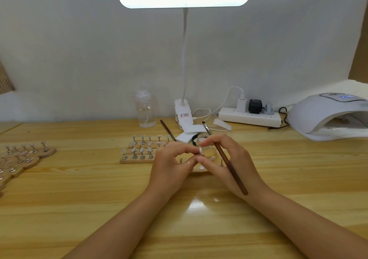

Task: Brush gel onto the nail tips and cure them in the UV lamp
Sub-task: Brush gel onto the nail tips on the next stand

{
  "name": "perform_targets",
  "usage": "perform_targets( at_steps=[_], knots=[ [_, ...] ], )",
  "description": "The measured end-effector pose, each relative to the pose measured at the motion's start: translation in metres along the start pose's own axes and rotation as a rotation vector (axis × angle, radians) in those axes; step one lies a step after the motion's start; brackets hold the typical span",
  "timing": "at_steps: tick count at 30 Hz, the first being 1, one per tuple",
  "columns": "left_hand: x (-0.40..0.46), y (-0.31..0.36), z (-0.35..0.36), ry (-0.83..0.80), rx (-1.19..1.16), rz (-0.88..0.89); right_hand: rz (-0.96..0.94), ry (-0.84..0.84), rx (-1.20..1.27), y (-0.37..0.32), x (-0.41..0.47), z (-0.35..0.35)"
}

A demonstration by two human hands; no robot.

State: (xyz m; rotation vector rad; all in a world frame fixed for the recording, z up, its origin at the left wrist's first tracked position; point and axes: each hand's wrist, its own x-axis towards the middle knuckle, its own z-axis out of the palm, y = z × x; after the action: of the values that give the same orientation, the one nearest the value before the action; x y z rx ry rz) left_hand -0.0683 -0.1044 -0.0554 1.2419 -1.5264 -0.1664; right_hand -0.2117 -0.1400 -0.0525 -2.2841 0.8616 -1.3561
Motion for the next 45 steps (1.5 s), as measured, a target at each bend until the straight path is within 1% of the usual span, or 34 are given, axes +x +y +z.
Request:
perform_targets(
  at_steps=[6,10,15,21,25,28,33,36,42,45],
  knots=[
    [-0.001,0.005,0.000,-0.043,0.035,-0.007,0.003,0.018,0.079,0.002,0.000,0.001],
    [0.000,0.000,0.002,-0.065,0.048,-0.073,0.025,0.032,0.093,0.005,0.001,0.000],
    [-0.001,-0.005,0.003,-0.135,0.075,-0.104,0.065,-0.075,-0.021,0.006,0.000,-0.001],
    [-0.002,-0.007,0.004,-0.221,0.135,-0.075,0.035,-0.125,-0.145,0.009,0.001,0.002],
    [-0.003,-0.010,0.005,-0.228,0.145,-0.074,-0.004,-0.103,-0.209,0.012,0.000,0.004],
    [-0.004,-0.012,0.004,-0.239,0.126,-0.108,-0.023,-0.097,-0.237,0.013,0.000,0.003],
    [-0.002,-0.013,0.003,-0.269,0.137,-0.151,-0.108,0.002,-0.329,0.014,0.002,-0.011],
    [-0.001,-0.012,0.003,-0.273,0.127,-0.180,-0.102,-0.021,-0.381,0.017,0.001,-0.015],
    [-0.002,-0.013,0.002,-0.278,0.126,-0.191,-0.131,-0.036,-0.379,0.018,0.000,-0.012],
    [-0.001,-0.012,0.003,-0.271,0.121,-0.192,-0.174,-0.043,-0.374,0.017,0.000,-0.013]
  ],
)
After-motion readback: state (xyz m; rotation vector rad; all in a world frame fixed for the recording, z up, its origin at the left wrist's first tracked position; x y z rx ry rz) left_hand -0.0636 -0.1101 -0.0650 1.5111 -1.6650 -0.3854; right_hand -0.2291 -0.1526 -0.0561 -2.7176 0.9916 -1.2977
